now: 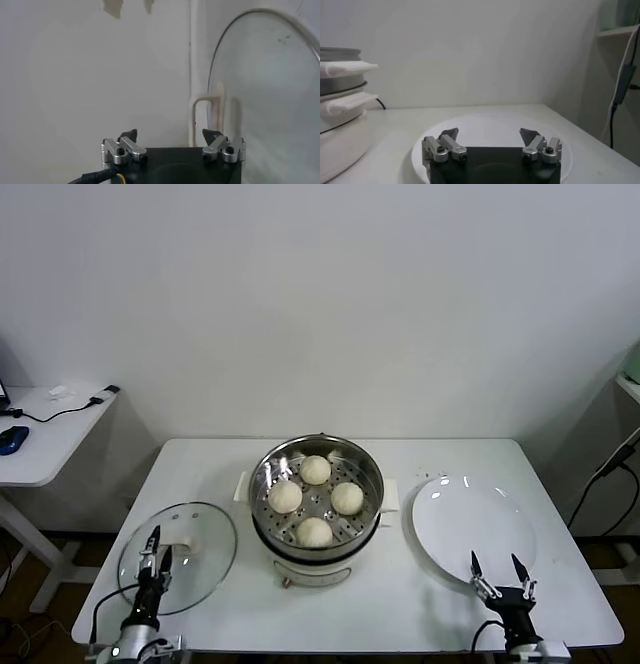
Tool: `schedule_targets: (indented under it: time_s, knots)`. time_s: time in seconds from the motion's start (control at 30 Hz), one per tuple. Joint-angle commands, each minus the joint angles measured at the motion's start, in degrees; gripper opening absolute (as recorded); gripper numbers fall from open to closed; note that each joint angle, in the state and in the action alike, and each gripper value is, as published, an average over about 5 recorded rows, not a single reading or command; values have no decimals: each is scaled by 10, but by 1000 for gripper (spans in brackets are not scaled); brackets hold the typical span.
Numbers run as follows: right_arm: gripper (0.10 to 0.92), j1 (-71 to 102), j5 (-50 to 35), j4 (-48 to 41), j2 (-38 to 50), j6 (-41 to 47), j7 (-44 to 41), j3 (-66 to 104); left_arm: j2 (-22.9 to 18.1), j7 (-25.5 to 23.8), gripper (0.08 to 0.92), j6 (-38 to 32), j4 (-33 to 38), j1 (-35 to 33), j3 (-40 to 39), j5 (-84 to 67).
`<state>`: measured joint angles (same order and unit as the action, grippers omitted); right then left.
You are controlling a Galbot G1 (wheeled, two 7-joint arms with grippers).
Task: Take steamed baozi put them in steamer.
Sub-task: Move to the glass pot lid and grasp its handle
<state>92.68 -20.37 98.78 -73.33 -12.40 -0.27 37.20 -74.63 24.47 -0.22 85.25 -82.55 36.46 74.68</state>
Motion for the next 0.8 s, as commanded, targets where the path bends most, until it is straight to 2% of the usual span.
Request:
schedule_targets:
  time_s: [0.03, 0.13, 0.23, 0.53, 0.8]
  knots:
    - [823, 2, 5, -4, -5, -2, 0, -1, 0, -9, 823, 19, -19, 30, -4, 22]
    - [823, 0, 8, -8, -6, -3, 0, -2, -2, -9, 820, 25, -20, 29, -6, 24]
    - [823, -1, 12, -10, -8, -4, -1, -5, -3, -10, 783, 30, -28, 29, -6, 28]
    - [823, 0, 18, -12, -13, -4, -2, -9, -4, -5, 533, 41, -59, 36, -5, 31]
    - [823, 0, 18, -12, -16, -4, -1, -8, -8, 8, 273, 31, -68, 45, -1, 24]
